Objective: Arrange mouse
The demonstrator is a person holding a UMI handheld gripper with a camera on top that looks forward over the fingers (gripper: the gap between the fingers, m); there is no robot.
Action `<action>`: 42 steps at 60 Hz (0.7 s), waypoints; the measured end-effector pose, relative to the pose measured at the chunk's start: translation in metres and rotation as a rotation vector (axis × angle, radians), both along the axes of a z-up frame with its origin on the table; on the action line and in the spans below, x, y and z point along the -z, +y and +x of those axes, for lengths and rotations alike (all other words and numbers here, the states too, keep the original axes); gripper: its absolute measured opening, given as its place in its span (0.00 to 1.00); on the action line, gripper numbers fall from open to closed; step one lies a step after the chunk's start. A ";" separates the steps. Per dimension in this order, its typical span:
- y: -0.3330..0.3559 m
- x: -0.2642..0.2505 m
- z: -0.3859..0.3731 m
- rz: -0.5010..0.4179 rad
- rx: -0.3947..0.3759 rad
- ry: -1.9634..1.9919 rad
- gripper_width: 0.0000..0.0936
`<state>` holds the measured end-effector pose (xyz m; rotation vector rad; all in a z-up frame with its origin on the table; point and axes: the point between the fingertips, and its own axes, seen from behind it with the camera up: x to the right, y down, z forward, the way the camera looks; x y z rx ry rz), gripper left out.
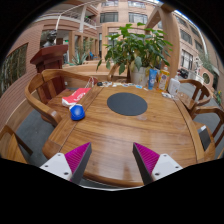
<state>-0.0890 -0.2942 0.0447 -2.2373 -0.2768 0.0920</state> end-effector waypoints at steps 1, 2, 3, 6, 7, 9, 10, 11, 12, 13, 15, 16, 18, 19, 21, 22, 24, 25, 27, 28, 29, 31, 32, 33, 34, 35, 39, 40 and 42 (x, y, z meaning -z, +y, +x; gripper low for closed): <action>0.003 0.003 -0.010 -0.001 -0.009 0.008 0.92; 0.006 0.006 -0.020 -0.004 -0.019 0.017 0.92; 0.009 0.008 -0.030 -0.008 -0.030 0.024 0.92; 0.018 0.014 -0.062 -0.013 -0.070 0.041 0.92; 0.022 0.015 -0.072 -0.011 -0.082 0.045 0.92; 0.031 0.017 -0.088 -0.004 -0.097 0.048 0.91; 0.036 0.018 -0.095 0.002 -0.104 0.046 0.92; 0.041 0.019 -0.101 0.009 -0.111 0.042 0.92; 0.046 0.020 -0.108 0.015 -0.118 0.037 0.92; 0.052 0.021 -0.114 0.022 -0.124 0.030 0.92; 0.063 0.023 -0.125 0.030 -0.130 0.019 0.91; 0.068 0.025 -0.130 0.032 -0.133 0.014 0.91; 0.078 0.029 -0.141 0.034 -0.140 0.009 0.91; 0.084 0.030 -0.146 0.035 -0.141 0.009 0.91; 0.095 0.034 -0.154 0.035 -0.139 0.006 0.92; 0.100 0.035 -0.157 0.035 -0.139 0.002 0.92; 0.111 0.039 -0.162 0.036 -0.138 -0.009 0.91; 0.116 0.040 -0.164 0.038 -0.136 -0.015 0.91; 0.127 0.044 -0.167 0.043 -0.131 -0.031 0.91; 0.131 0.046 -0.169 0.044 -0.132 -0.038 0.91; 0.134 0.048 -0.170 0.042 -0.133 -0.046 0.90; 0.141 0.051 -0.173 0.041 -0.133 -0.055 0.89; 0.145 0.052 -0.174 0.041 -0.131 -0.057 0.88; 0.151 0.054 -0.178 0.041 -0.132 -0.055 0.87; 0.153 0.055 -0.180 0.040 -0.134 -0.053 0.87; 0.155 0.054 -0.183 0.042 -0.137 -0.048 0.85; 0.164 0.054 -0.188 0.042 -0.137 -0.045 0.79; 0.166 0.054 -0.189 0.040 -0.138 -0.047 0.78; 0.169 0.054 -0.192 0.038 -0.138 -0.043 0.74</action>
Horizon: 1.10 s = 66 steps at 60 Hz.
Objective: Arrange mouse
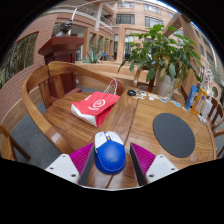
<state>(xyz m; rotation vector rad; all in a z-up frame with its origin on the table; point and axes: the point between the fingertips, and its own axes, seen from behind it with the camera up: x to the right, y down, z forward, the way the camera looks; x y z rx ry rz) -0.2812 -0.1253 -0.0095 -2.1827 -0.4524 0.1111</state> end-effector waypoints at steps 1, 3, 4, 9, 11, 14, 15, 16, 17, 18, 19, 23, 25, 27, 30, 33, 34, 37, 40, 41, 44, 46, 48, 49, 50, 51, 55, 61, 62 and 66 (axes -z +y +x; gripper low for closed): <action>0.001 0.000 -0.001 -0.002 0.000 0.004 0.71; 0.003 0.002 -0.006 -0.010 0.000 0.021 0.63; 0.004 0.003 -0.009 -0.016 -0.001 0.035 0.57; 0.011 0.002 -0.008 -0.006 0.019 0.042 0.53; 0.012 0.001 -0.009 0.001 0.021 0.043 0.51; 0.014 0.001 -0.009 0.009 0.026 0.043 0.46; 0.014 0.001 -0.009 0.010 0.027 0.044 0.45; 0.014 0.001 -0.009 0.011 0.027 0.045 0.44; 0.014 0.001 -0.009 0.011 0.027 0.047 0.42; 0.015 0.000 -0.010 0.012 0.028 0.052 0.41; 0.014 0.000 -0.010 0.011 0.025 0.056 0.41; 0.016 -0.012 -0.012 0.039 0.006 0.061 0.40; 0.018 -0.027 -0.012 0.071 -0.006 0.068 0.40; 0.019 -0.048 -0.014 0.102 -0.017 0.091 0.40; 0.019 -0.093 -0.015 0.154 -0.023 0.160 0.40; 0.025 -0.144 -0.008 0.232 -0.034 0.217 0.40; 0.027 -0.161 -0.003 0.261 -0.031 0.231 0.40; 0.040 -0.209 0.015 0.351 -0.016 0.249 0.40; 0.053 -0.242 0.039 0.421 0.015 0.258 0.40; 0.061 -0.250 0.046 0.424 0.028 0.259 0.40; 0.078 -0.251 0.071 0.421 0.068 0.258 0.40; 0.088 -0.239 0.092 0.403 0.102 0.251 0.39; 0.105 -0.227 0.112 0.370 0.138 0.235 0.39; 0.111 -0.218 0.121 0.349 0.157 0.223 0.39; 0.116 -0.208 0.129 0.327 0.174 0.212 0.39; 0.121 -0.196 0.137 0.304 0.189 0.200 0.39; 0.131 -0.122 0.170 0.210 0.240 0.152 0.39; 0.137 -0.065 0.194 0.097 0.286 0.092 0.40; 0.136 -0.057 0.197 0.083 0.291 0.083 0.40; 0.134 -0.029 0.205 0.038 0.306 0.072 0.44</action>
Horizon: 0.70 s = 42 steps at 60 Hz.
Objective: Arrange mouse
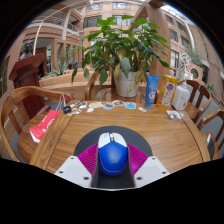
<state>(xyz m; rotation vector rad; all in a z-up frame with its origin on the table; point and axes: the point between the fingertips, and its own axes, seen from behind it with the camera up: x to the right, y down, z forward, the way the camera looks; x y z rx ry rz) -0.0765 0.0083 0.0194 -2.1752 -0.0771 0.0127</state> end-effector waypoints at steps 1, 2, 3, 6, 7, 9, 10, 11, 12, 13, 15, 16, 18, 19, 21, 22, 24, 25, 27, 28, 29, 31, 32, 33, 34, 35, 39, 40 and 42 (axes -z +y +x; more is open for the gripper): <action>-0.001 0.005 0.000 -0.011 0.001 0.005 0.45; -0.002 0.008 0.000 -0.023 0.001 0.011 0.47; -0.003 0.013 -0.001 -0.031 0.000 0.019 0.49; -0.008 0.023 -0.002 -0.059 -0.007 0.038 0.52; -0.009 0.026 -0.001 -0.067 -0.005 0.042 0.52; -0.011 0.028 0.001 -0.075 0.001 0.047 0.55; -0.011 0.025 0.000 -0.075 0.004 0.044 0.57; -0.012 0.025 0.002 -0.070 0.006 0.040 0.59; -0.012 0.025 0.003 -0.066 0.009 0.034 0.61; -0.013 0.024 0.004 -0.063 0.011 0.027 0.64; -0.016 0.020 0.007 -0.056 0.016 0.013 0.73; -0.017 0.017 0.007 -0.052 0.017 0.009 0.78; -0.019 0.007 0.008 -0.043 0.012 0.006 0.88; -0.021 0.003 0.007 -0.036 0.011 0.005 0.91; -0.026 -0.005 0.007 -0.024 0.010 0.004 0.91; -0.029 -0.010 0.007 -0.018 0.012 0.004 0.90; -0.036 -0.020 0.009 -0.009 0.016 0.001 0.91; -0.040 -0.025 0.010 -0.004 0.019 -0.001 0.91; -0.049 -0.035 0.010 0.004 0.023 -0.004 0.91; -0.054 -0.041 0.011 0.010 0.026 -0.006 0.91; -0.059 -0.047 0.012 0.016 0.029 -0.008 0.91; -0.068 -0.059 0.014 0.028 0.036 -0.011 0.91; -0.073 -0.064 0.015 0.034 0.038 -0.012 0.91; -0.078 -0.069 0.016 0.039 0.040 -0.014 0.91; -0.083 -0.073 0.016 0.043 0.040 -0.015 0.91; -0.089 -0.077 0.017 0.045 0.040 -0.017 0.91; -0.110 -0.091 0.018 0.057 0.042 -0.016 0.91; -0.115 -0.094 0.018 0.060 0.042 -0.016 0.91; -0.125 -0.099 0.019 0.066 0.042 -0.016 0.91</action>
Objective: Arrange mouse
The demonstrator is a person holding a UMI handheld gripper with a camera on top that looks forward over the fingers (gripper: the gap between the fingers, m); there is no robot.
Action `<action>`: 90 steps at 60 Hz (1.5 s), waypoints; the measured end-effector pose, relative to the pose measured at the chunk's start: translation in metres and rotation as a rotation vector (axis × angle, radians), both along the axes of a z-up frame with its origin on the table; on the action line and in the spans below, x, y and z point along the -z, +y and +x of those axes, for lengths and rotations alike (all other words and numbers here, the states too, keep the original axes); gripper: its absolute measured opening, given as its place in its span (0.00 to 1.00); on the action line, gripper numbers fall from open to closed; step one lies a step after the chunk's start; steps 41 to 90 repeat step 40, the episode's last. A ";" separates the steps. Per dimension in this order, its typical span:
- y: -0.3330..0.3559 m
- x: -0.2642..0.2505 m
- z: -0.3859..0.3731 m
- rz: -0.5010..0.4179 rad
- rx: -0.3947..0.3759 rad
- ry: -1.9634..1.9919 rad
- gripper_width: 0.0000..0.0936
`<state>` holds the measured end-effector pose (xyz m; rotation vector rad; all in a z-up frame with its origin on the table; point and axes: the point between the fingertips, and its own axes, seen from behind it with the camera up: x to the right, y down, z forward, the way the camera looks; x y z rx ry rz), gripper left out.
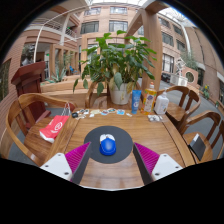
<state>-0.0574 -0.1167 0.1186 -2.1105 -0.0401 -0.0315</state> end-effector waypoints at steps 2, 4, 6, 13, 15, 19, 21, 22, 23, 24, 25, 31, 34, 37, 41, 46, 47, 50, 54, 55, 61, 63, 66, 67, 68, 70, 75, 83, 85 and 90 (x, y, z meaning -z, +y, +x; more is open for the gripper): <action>-0.010 -0.005 0.001 0.005 0.000 -0.002 0.91; -0.021 -0.008 0.003 0.008 -0.001 -0.006 0.91; -0.031 -0.012 0.003 0.012 -0.003 -0.009 0.91; -0.062 -0.021 0.006 0.019 -0.008 -0.014 0.91; -0.070 -0.023 0.006 0.020 -0.009 -0.014 0.91; -0.083 -0.026 0.007 0.019 -0.015 -0.015 0.91; -0.090 -0.027 0.007 0.020 -0.015 -0.014 0.91; -0.092 -0.026 0.007 0.022 -0.015 -0.013 0.91; -0.094 -0.027 0.007 0.023 -0.015 -0.013 0.91; -0.096 -0.028 0.008 0.024 -0.015 -0.012 0.91; -0.098 -0.029 0.008 0.025 -0.015 -0.012 0.91; -0.106 -0.033 0.008 0.022 -0.022 -0.010 0.91; -0.108 -0.035 0.008 0.024 -0.025 -0.014 0.91; -0.109 -0.035 0.008 0.023 -0.028 -0.020 0.91; -0.109 -0.033 0.008 0.021 -0.031 -0.022 0.91; -0.109 -0.033 0.008 0.021 -0.031 -0.022 0.91; -0.109 -0.033 0.008 0.021 -0.031 -0.022 0.91; -0.109 -0.033 0.008 0.021 -0.031 -0.022 0.91; -0.109 -0.033 0.008 0.021 -0.031 -0.022 0.91; -0.109 -0.033 0.008 0.021 -0.031 -0.022 0.91; -0.109 -0.033 0.008 0.021 -0.031 -0.022 0.91; -0.109 -0.033 0.008 0.021 -0.031 -0.022 0.91; -0.109 -0.033 0.008 0.021 -0.031 -0.022 0.91; -0.109 -0.033 0.008 0.021 -0.031 -0.022 0.91; -0.109 -0.033 0.008 0.021 -0.031 -0.022 0.91; -0.109 -0.033 0.008 0.021 -0.031 -0.022 0.91; -0.109 -0.033 0.008 0.021 -0.031 -0.022 0.91; -0.109 -0.033 0.008 0.021 -0.031 -0.022 0.91; -0.109 -0.033 0.008 0.021 -0.031 -0.022 0.91; -0.109 -0.033 0.008 0.021 -0.031 -0.022 0.91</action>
